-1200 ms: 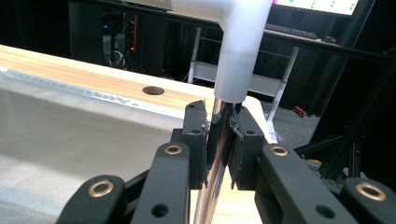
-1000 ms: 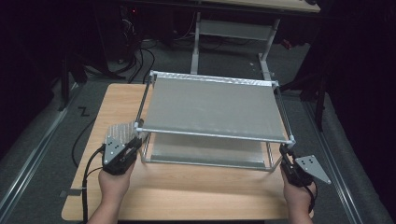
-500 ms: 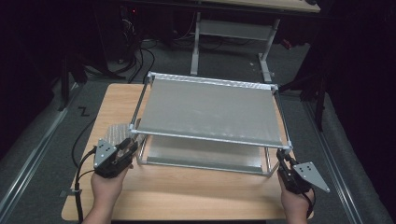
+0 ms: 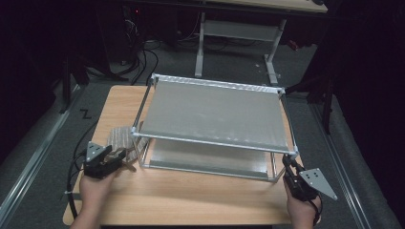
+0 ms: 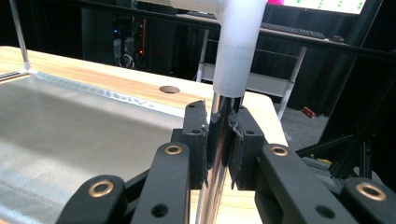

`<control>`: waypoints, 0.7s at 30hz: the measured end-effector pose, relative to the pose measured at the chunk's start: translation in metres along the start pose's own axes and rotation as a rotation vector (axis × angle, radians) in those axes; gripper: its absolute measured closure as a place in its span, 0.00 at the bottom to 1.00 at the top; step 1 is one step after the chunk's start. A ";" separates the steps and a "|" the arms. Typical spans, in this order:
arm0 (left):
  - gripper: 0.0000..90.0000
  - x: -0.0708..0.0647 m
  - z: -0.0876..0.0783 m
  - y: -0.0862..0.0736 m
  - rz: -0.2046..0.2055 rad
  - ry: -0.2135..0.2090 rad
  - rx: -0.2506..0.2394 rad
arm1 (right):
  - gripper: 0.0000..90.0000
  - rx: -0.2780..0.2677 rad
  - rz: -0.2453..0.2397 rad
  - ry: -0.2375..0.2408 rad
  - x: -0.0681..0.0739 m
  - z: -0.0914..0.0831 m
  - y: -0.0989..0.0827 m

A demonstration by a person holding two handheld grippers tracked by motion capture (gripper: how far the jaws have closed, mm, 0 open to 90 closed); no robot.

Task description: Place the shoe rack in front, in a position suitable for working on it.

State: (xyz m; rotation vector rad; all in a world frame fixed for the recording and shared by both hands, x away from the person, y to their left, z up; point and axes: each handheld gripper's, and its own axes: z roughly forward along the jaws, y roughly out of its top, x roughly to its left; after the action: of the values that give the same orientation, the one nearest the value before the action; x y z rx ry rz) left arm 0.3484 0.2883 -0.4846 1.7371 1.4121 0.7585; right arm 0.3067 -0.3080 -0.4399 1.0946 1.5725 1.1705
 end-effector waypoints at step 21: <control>0.47 -0.013 -0.042 -0.025 0.046 -0.036 0.039 | 0.90 -0.024 0.037 -0.002 0.003 -0.018 -0.006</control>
State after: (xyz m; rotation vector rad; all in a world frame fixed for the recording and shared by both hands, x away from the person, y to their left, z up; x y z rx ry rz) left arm 0.2976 0.2865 -0.4834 1.8099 1.3750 0.7258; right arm 0.2877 -0.3104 -0.4427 1.1136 1.5390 1.2094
